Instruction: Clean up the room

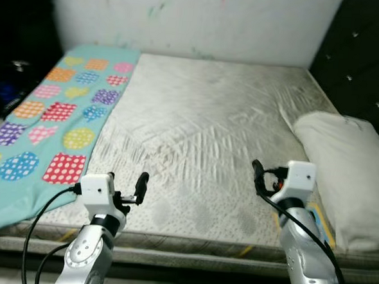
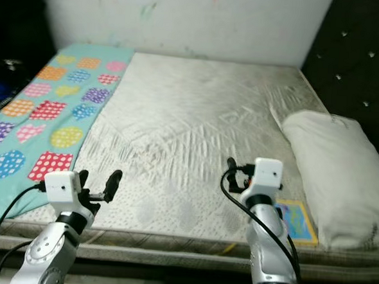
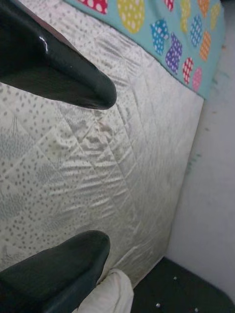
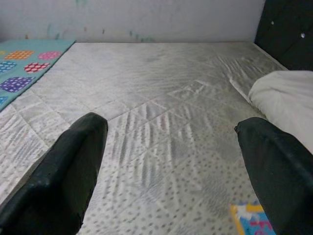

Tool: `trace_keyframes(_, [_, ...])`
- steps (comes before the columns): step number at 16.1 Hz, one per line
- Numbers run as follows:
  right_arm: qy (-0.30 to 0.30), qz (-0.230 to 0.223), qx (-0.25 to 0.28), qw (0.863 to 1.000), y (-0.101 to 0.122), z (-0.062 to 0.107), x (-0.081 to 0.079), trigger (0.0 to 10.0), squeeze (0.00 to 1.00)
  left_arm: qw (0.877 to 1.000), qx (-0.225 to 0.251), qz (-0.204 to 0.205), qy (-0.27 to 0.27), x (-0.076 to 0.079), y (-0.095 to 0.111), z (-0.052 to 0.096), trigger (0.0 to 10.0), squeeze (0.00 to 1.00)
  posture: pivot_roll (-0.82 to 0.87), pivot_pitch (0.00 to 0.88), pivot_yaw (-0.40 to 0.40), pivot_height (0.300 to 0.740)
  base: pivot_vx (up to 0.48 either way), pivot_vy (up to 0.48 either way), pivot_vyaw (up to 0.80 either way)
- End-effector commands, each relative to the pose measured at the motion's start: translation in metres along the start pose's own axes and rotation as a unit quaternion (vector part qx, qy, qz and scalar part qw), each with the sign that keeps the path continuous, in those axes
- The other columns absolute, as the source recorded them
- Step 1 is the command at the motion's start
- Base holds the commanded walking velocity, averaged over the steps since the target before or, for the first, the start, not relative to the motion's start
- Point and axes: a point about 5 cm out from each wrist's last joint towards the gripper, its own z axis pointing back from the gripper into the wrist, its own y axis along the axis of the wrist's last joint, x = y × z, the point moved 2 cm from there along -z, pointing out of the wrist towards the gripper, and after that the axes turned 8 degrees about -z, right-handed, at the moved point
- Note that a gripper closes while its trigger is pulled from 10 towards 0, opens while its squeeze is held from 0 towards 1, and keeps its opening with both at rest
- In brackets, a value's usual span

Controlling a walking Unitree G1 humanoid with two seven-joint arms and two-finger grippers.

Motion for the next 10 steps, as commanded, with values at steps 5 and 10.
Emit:
trace_keyframes(5, [-0.002,0.002,-0.003,1.000,-0.0005,0.0002,0.0017,10.0,0.00,1.000,0.005,0.000,-0.004,-0.0007,0.0040,-0.0011,10.0,0.00,-0.10,0.000,-0.012,0.740,0.000,0.480,0.00])
trace_keyframes(10, [0.001,0.007,-0.003,1.000,-0.0008,-0.0008,0.0006,10.0,0.00,1.000,0.019,0.004,-0.015,0.0008,0.0072,-0.0003,10.0,0.00,-0.10,0.000,-0.014,0.740,0.000,0.160,0.00])
